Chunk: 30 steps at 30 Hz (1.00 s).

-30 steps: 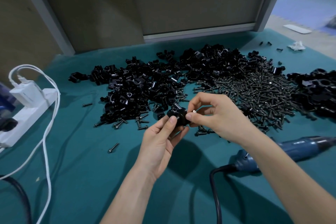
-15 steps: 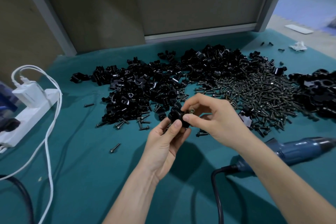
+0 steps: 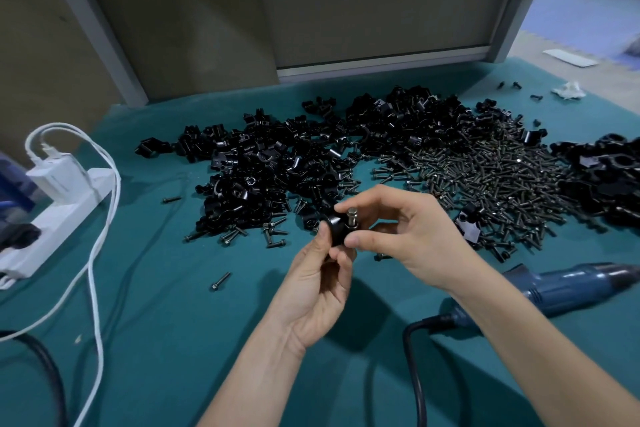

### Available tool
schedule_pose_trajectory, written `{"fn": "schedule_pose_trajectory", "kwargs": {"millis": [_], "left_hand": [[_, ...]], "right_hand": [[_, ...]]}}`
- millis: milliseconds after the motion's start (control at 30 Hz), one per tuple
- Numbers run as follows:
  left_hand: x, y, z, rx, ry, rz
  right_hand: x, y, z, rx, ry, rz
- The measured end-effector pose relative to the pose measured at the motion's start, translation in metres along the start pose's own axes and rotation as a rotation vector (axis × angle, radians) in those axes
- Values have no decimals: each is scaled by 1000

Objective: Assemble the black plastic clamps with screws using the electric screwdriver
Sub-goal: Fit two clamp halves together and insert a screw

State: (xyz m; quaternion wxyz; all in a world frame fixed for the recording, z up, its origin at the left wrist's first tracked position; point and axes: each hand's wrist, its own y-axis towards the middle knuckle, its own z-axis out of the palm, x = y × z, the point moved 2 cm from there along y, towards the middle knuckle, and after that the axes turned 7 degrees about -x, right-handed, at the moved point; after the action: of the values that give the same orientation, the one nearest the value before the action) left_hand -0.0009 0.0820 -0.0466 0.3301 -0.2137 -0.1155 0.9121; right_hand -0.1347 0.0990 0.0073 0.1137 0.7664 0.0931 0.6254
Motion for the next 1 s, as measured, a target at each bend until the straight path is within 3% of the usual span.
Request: {"fn": "schedule_pose_trajectory", "kwargs": {"millis": [133, 367, 600, 1000], "left_hand": [[3, 2, 0, -12, 199, 102], [-4, -3, 3, 36, 527, 232], [8, -5, 6, -10, 608, 262], [6, -5, 6, -39, 599, 338]], "right_hand": [[0, 1, 1, -36, -1, -4], [-7, 2, -7, -26, 257, 191], [-22, -3, -6, 17, 339, 338], [-17, -1, -3, 31, 312, 371]]}}
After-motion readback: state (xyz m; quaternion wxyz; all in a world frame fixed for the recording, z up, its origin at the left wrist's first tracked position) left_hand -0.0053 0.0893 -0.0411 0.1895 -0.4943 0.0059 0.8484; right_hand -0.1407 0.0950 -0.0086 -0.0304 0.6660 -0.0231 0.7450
